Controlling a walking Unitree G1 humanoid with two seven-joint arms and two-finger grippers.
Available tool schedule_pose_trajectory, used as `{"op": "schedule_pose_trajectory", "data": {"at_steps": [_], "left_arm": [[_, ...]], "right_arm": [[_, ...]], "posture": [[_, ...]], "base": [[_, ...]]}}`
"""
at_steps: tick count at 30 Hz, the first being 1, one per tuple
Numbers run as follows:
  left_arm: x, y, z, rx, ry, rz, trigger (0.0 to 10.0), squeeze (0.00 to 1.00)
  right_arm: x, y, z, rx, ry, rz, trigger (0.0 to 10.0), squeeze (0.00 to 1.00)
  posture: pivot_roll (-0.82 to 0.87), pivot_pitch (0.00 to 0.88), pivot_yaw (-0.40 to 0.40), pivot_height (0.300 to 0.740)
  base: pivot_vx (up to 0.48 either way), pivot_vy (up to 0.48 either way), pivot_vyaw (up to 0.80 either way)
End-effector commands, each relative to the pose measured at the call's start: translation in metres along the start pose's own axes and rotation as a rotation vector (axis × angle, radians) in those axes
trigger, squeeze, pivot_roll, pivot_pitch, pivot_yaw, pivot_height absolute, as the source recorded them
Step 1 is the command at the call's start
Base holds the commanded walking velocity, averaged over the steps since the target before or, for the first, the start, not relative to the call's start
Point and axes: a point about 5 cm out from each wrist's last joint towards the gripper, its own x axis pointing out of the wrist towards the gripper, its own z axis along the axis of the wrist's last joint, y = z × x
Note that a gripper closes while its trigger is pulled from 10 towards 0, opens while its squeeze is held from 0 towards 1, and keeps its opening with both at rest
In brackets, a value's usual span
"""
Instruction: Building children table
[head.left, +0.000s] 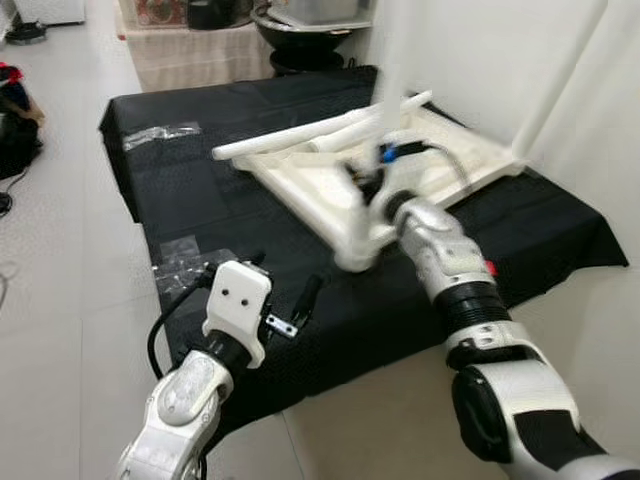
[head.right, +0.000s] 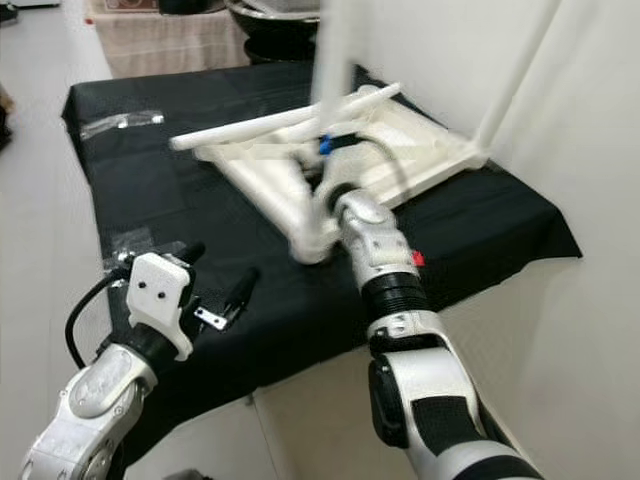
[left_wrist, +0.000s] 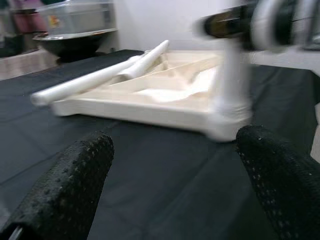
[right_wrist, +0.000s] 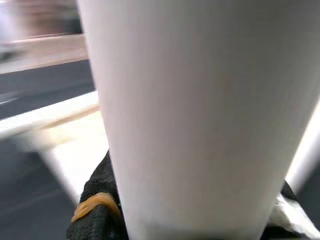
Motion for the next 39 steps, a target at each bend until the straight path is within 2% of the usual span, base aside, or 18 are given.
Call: {"op": "schedule_pose_trajectory", "data": {"at_steps": [1,3,5,6,7,8,9,16,17,21,24,25,26,28,31,33,36,39], "left_arm": [[0.001,-0.003,0.000,0.007,-0.003,-0.012,10.0,0.00],[0.002,-0.004,0.000,0.007,-0.004,-0.014,10.0,0.00],[0.002,-0.004,0.000,0.008,-0.004,-0.016,10.0,0.00],[0.002,-0.003,0.000,0.009,-0.003,-0.016,10.0,0.00],[0.001,-0.003,0.000,0.010,-0.002,-0.016,10.0,0.00],[0.001,-0.003,0.000,0.011,-0.001,-0.015,10.0,0.00],[0.001,-0.002,-0.001,0.012,0.000,-0.015,10.0,0.00],[0.001,-0.002,-0.001,0.012,0.001,-0.014,10.0,0.00],[0.001,-0.002,-0.001,0.013,0.000,-0.014,10.0,0.00],[0.001,-0.002,-0.001,0.014,0.001,-0.013,10.0,0.00],[0.002,-0.004,0.000,0.002,-0.010,-0.022,10.0,0.00],[0.002,-0.004,0.000,0.002,-0.010,-0.022,10.0,0.00],[0.003,-0.005,0.001,0.001,-0.011,-0.023,10.0,0.00],[0.003,-0.004,0.001,0.001,-0.012,-0.023,10.0,0.00],[0.003,-0.004,0.001,0.002,-0.012,-0.021,10.0,0.00],[0.002,-0.003,0.001,0.003,-0.013,-0.017,10.0,0.00],[0.001,-0.003,0.001,0.003,-0.012,-0.017,10.0,0.00],[0.000,-0.004,0.001,0.003,-0.011,-0.017,10.0,0.00]], "right_arm": [[-0.011,-0.019,-0.007,-0.021,0.027,-0.272,0.0,0.00],[-0.017,-0.017,-0.011,-0.009,0.039,-0.324,0.0,0.00],[-0.022,-0.002,-0.015,0.004,0.052,-0.294,0.0,0.00],[-0.021,0.008,-0.014,0.028,0.044,-0.236,7.9,0.00],[-0.020,0.014,-0.014,0.047,0.038,-0.202,7.9,0.00],[-0.019,0.020,-0.011,0.043,0.014,-0.158,10.0,0.00],[-0.018,0.024,-0.009,0.043,-0.003,-0.115,10.0,1.00],[-0.014,0.023,-0.002,0.010,-0.059,-0.071,10.0,1.00],[-0.008,0.016,0.006,0.018,-0.064,0.022,10.0,0.00],[-0.008,0.015,0.010,0.093,-0.047,0.155,10.0,0.00],[-0.021,0.021,0.010,0.224,-0.006,0.604,10.0,0.00],[-0.021,0.021,0.010,0.224,-0.006,0.604,10.0,0.00],[-0.028,0.020,0.009,0.231,-0.007,0.738,10.0,0.00],[-0.038,0.019,0.007,0.214,-0.016,0.901,10.0,0.00],[-0.042,0.020,0.005,0.198,-0.015,0.987,10.0,0.00],[-0.047,0.028,0.005,0.202,-0.015,1.132,10.0,0.00],[-0.045,0.034,0.005,0.198,-0.018,1.150,10.0,0.00],[-0.042,0.056,0.006,0.158,-0.022,1.178,10.0,0.00]], "posture": [[0.03,0.048,-0.079,0.740],[0.03,0.046,-0.080,0.740],[0.03,0.045,-0.079,0.740],[0.03,0.045,-0.079,0.740],[0.03,0.044,-0.079,0.740],[0.03,0.044,-0.077,0.740],[0.03,0.044,-0.077,0.740],[0.03,0.041,-0.081,0.740],[0.03,0.043,-0.085,0.740],[0.03,0.045,-0.085,0.740],[0.03,0.045,-0.081,0.740],[0.03,0.045,-0.081,0.740],[0.03,0.045,-0.081,0.740],[0.03,0.044,-0.083,0.740],[0.03,0.043,-0.084,0.740],[0.04,0.037,-0.087,0.740],[0.04,0.036,-0.088,0.740],[0.04,0.032,-0.088,0.740]], "base": [[0.000,0.000,0.00],[0.000,0.000,0.00],[0.000,0.000,0.00],[0.000,0.000,0.00],[0.000,0.000,0.00],[0.000,0.000,0.00],[0.000,0.000,0.00],[0.000,0.000,0.00],[0.000,0.000,0.00],[0.000,0.000,0.00],[0.000,0.000,0.00],[0.000,0.000,0.00],[0.000,0.000,0.00],[0.000,0.000,0.00],[0.000,0.000,0.00],[0.000,0.000,0.00],[0.000,0.000,0.00],[0.000,0.000,0.00]]}}
